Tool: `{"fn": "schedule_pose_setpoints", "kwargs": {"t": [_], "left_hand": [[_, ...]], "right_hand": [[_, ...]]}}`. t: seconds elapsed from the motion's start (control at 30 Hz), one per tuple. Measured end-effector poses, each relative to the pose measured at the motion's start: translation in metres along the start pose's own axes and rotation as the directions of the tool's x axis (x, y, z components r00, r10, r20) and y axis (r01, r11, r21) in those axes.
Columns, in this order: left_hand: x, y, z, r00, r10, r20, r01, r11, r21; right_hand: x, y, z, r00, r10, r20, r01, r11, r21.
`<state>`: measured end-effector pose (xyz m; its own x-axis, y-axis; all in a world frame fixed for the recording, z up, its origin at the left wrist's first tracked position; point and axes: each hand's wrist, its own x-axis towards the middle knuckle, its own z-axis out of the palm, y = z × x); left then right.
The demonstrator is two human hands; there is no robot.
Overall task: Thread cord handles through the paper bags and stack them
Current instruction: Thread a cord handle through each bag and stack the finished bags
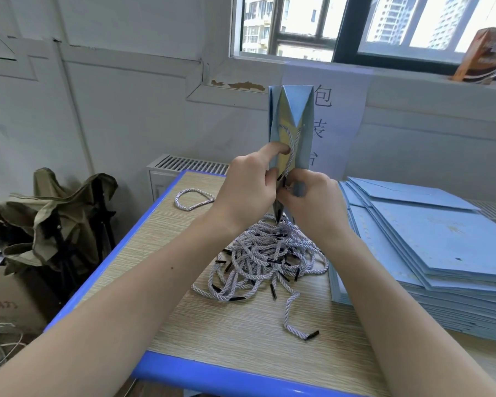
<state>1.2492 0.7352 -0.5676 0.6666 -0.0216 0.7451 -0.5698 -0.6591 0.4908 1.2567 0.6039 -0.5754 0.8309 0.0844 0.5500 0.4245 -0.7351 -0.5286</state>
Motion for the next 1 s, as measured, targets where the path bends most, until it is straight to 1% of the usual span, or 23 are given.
{"fn": "schedule_pose_setpoints", "kwargs": {"t": [0.07, 0.13, 0.27, 0.47, 0.67, 0.77, 0.9, 1.0], "left_hand": [[-0.0004, -0.0015, 0.0004, 1.000, 0.007, 0.015, -0.007, 1.000, 0.010], [-0.0006, -0.0027, 0.0004, 0.999, 0.011, 0.038, -0.012, 1.000, 0.018], [-0.0011, -0.0034, 0.0006, 0.998, 0.028, 0.057, -0.029, 0.999, 0.019], [-0.0039, 0.0008, 0.0041, 0.996, 0.030, 0.089, -0.030, 1.000, 0.003], [-0.0056, 0.0047, 0.0021, 0.993, 0.000, 0.118, -0.002, 1.000, 0.012], [-0.0057, 0.0037, 0.0036, 0.990, -0.027, 0.140, 0.024, 0.999, 0.025], [-0.0079, 0.0047, 0.0028, 0.991, -0.003, 0.131, 0.004, 1.000, -0.006], [-0.0097, 0.0037, 0.0045, 0.996, 0.035, 0.085, -0.033, 0.999, -0.021]], "right_hand": [[0.0007, -0.0003, -0.0020, 0.999, 0.036, 0.010, -0.037, 0.994, 0.100], [0.0006, -0.0006, -0.0026, 0.998, 0.052, 0.025, -0.055, 0.985, 0.162], [0.0004, -0.0006, -0.0020, 0.997, 0.064, 0.047, -0.073, 0.968, 0.241], [-0.0019, -0.0033, -0.0043, 0.999, 0.043, 0.005, -0.042, 0.935, 0.353], [-0.0026, -0.0056, -0.0037, 0.998, 0.008, -0.063, 0.015, 0.937, 0.348], [-0.0022, -0.0057, -0.0054, 0.998, -0.006, -0.063, 0.027, 0.942, 0.335], [-0.0016, -0.0079, -0.0085, 0.999, -0.023, -0.030, 0.029, 0.973, 0.229], [-0.0003, -0.0057, -0.0096, 0.999, -0.036, -0.025, 0.039, 0.986, 0.164]]}}
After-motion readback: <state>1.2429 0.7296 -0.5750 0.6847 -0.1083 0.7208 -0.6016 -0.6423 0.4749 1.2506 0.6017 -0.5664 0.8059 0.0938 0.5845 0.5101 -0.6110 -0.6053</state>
